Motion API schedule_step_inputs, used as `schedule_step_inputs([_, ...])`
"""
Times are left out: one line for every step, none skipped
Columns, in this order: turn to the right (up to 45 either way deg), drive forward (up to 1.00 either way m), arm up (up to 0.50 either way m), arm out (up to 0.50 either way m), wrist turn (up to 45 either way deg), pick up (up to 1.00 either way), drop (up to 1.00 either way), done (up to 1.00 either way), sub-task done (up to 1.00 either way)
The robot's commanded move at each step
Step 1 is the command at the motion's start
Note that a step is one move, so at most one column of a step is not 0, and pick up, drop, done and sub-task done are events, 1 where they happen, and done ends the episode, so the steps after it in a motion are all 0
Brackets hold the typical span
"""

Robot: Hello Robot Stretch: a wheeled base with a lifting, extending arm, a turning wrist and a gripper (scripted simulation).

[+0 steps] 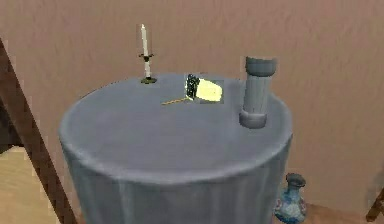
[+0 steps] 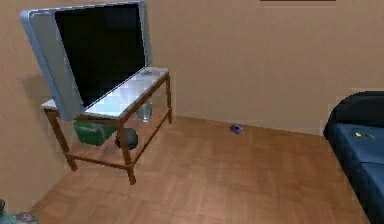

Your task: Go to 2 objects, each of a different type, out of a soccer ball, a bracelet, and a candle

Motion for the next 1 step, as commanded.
schedule_step_inputs([0.0, 0.0, 0.0, 0.0, 0.0, 0.0, 0.0, 0.0, 1.0])
